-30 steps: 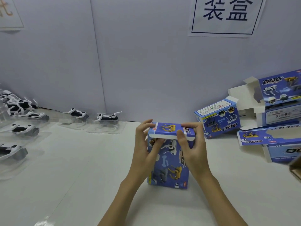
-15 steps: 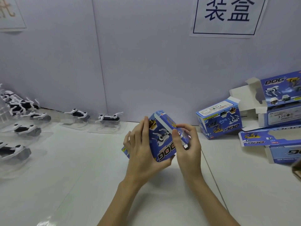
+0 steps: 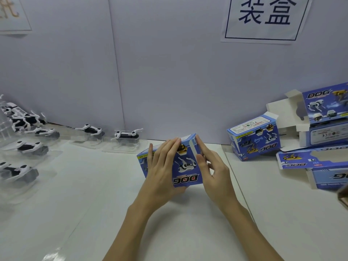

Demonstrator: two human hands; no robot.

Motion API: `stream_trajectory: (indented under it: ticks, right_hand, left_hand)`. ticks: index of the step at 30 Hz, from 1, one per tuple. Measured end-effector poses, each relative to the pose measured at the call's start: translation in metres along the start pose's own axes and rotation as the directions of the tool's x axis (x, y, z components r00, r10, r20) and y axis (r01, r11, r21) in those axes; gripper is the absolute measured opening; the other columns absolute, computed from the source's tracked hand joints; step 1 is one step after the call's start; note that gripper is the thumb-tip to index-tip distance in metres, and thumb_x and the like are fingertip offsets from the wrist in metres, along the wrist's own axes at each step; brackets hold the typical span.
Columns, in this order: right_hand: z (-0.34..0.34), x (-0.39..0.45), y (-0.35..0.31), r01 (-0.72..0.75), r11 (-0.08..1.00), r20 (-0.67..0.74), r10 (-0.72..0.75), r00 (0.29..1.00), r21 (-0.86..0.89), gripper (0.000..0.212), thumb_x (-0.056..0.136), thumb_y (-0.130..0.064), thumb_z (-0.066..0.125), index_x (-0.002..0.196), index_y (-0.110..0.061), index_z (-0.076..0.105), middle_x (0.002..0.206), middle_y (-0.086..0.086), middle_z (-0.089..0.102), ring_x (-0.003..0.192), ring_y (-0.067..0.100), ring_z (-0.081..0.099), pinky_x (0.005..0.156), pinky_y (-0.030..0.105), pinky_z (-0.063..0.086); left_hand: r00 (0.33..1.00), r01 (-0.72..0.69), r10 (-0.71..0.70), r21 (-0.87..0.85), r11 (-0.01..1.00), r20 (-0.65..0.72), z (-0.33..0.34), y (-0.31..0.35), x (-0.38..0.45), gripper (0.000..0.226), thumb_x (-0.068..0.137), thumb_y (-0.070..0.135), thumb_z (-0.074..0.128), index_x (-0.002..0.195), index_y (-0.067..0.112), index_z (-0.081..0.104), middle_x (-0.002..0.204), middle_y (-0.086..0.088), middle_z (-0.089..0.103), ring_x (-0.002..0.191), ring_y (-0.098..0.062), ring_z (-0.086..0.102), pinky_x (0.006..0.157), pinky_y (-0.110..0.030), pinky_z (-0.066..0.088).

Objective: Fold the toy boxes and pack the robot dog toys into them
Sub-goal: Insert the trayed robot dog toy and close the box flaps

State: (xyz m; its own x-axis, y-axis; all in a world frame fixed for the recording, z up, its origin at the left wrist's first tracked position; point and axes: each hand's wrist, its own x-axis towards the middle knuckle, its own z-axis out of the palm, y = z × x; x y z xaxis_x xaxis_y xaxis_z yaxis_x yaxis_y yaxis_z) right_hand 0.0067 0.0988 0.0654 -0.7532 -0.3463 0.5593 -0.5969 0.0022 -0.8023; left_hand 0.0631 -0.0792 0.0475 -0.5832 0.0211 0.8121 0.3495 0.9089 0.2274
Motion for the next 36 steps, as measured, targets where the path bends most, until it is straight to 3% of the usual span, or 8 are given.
stream_trajectory:
  ticks: [2,8,16,20,24,29,32,36]
  right_hand:
    - [0.0,-0.001,0.0,0.013,0.999,0.001,-0.013,1.0,-0.034,0.055,0.1,-0.039,0.053,0.153,-0.044,0.041,0.132,-0.006,0.061,0.125,0.012,0.062,0.078,0.037,0.066]
    - [0.0,0.0,-0.001,0.05,0.997,-0.013,-0.051,0.999,-0.066,0.049,0.102,-0.036,0.051,0.149,-0.047,0.041,0.127,-0.018,0.064,0.118,0.01,0.066,0.07,0.023,0.063]
    - [-0.001,0.0,-0.003,0.072,0.995,-0.012,-0.073,0.997,-0.064,0.049,0.103,-0.032,0.051,0.149,-0.046,0.04,0.126,-0.022,0.063,0.117,0.008,0.067,0.07,0.017,0.06]
    - [-0.001,0.0,-0.003,0.081,0.994,0.005,-0.081,0.997,-0.071,0.049,0.102,-0.032,0.051,0.149,-0.043,0.04,0.127,-0.015,0.065,0.117,0.013,0.067,0.075,0.023,0.063]
    - [0.002,0.001,0.001,0.102,0.994,0.019,-0.101,0.995,-0.037,0.049,0.104,-0.027,0.05,0.153,-0.034,0.045,0.132,-0.005,0.062,0.125,0.017,0.063,0.078,0.03,0.064]
    - [0.007,0.003,0.001,0.01,0.998,0.048,-0.013,0.999,0.062,0.048,0.104,-0.038,0.042,0.148,-0.055,0.042,0.132,0.004,0.046,0.129,0.021,0.059,0.085,0.035,0.064]
    - [0.012,0.003,0.0,0.046,0.997,0.075,-0.042,0.996,-0.057,0.049,0.105,-0.044,0.032,0.143,-0.075,0.03,0.142,0.002,0.036,0.135,0.026,0.05,0.092,0.043,0.062]
    - [0.009,0.002,-0.003,0.04,0.983,0.102,-0.022,0.995,-0.182,0.047,0.103,-0.06,0.022,0.148,-0.074,0.017,0.157,-0.005,0.024,0.143,0.022,0.038,0.097,0.044,0.06]
  left_hand:
    - [1.0,0.0,0.0,0.009,1.0,-0.001,0.001,0.0,0.0,0.126,0.069,0.05,0.093,0.164,0.024,0.014,0.166,0.007,0.025,0.156,-0.018,0.025,0.129,-0.057,0.008]
    - [1.0,0.009,-0.009,0.02,1.0,0.01,0.003,0.0,0.0,0.125,0.07,0.053,0.091,0.164,0.024,0.015,0.166,0.006,0.026,0.155,-0.018,0.027,0.128,-0.059,0.012]
    - [1.0,0.029,-0.029,0.047,0.998,0.003,0.005,0.003,-0.001,0.127,0.067,0.053,0.092,0.162,0.026,0.013,0.165,0.007,0.024,0.153,-0.019,0.028,0.126,-0.062,0.016]
    - [0.999,0.01,-0.007,0.09,0.996,-0.04,0.006,0.005,-0.001,0.125,0.067,0.054,0.092,0.162,0.026,0.016,0.164,0.003,0.029,0.151,-0.023,0.032,0.124,-0.063,0.021]
    - [0.996,-0.057,0.068,0.192,0.98,-0.054,0.003,0.005,-0.003,0.114,0.067,0.052,0.092,0.159,0.037,0.027,0.164,-0.005,0.029,0.152,-0.028,0.031,0.12,-0.065,0.023]
    - [0.995,-0.079,0.091,0.261,0.962,-0.035,0.001,0.006,-0.002,0.103,0.071,0.053,0.089,0.157,0.044,0.035,0.165,-0.008,0.029,0.151,-0.032,0.032,0.118,-0.064,0.025]
    - [0.993,-0.095,0.11,0.264,0.96,-0.04,-0.003,0.005,-0.001,0.099,0.074,0.056,0.084,0.157,0.047,0.033,0.165,-0.01,0.031,0.15,-0.033,0.033,0.115,-0.063,0.028]
    - [0.991,-0.114,0.127,0.274,0.955,-0.032,-0.003,0.008,0.0,0.093,0.076,0.057,0.083,0.156,0.044,0.038,0.165,-0.013,0.032,0.148,-0.035,0.036,0.114,-0.063,0.03]
